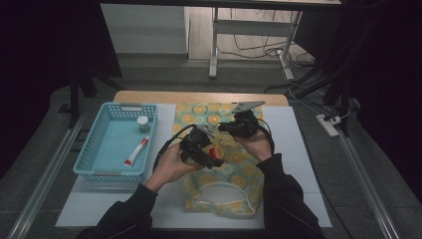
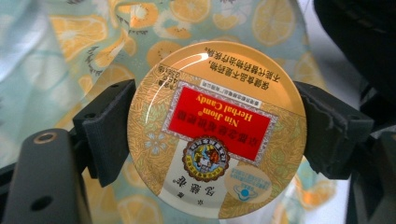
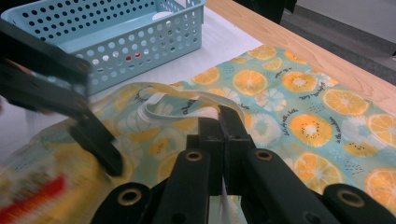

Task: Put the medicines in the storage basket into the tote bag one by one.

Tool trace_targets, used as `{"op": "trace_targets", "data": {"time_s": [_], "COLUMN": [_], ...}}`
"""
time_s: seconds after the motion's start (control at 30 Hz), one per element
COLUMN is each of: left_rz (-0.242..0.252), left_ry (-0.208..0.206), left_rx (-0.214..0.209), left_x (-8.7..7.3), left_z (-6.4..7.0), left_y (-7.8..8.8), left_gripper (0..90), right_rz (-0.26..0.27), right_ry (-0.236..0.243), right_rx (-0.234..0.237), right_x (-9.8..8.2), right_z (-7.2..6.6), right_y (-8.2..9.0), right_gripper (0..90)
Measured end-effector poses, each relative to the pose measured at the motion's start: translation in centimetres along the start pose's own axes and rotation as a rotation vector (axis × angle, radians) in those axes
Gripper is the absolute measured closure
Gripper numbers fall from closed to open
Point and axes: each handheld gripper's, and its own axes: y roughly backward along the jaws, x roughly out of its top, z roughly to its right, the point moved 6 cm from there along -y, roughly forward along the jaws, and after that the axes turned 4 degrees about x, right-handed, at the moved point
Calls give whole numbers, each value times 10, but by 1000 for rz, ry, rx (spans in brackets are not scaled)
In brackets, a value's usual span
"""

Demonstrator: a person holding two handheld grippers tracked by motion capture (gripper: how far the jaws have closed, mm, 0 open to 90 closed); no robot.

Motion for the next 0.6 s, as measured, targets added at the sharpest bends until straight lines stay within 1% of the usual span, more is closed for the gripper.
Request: {"op": "trace_targets", "data": {"time_s": [0.1, 0.2, 0.33, 0.43, 0.6], "left_rz": [-14, -17, -31, -47, -70], "left_ry": [-2, 7, -11, -22, -27], "left_rx": [15, 24, 63, 76, 98], "left_x": [0, 0, -1, -3, -7], "left_z": [-6, -12, -18, -21, -29], "left_y": [-11, -21, -33, -41, -54], "left_gripper": [196, 196, 196, 196, 196], "right_rz": [4, 5, -1, -4, -8], "right_ry": [-5, -8, -9, -13, -19], "right_rx": [-4, -10, -17, -24, -38], "right_x": [0, -1, -3, -5, -9], "right_z": [1, 3, 5, 7, 12], "right_y": [0, -1, -2, -3, -4], "right_gripper": [900, 900, 900, 900, 900]}}
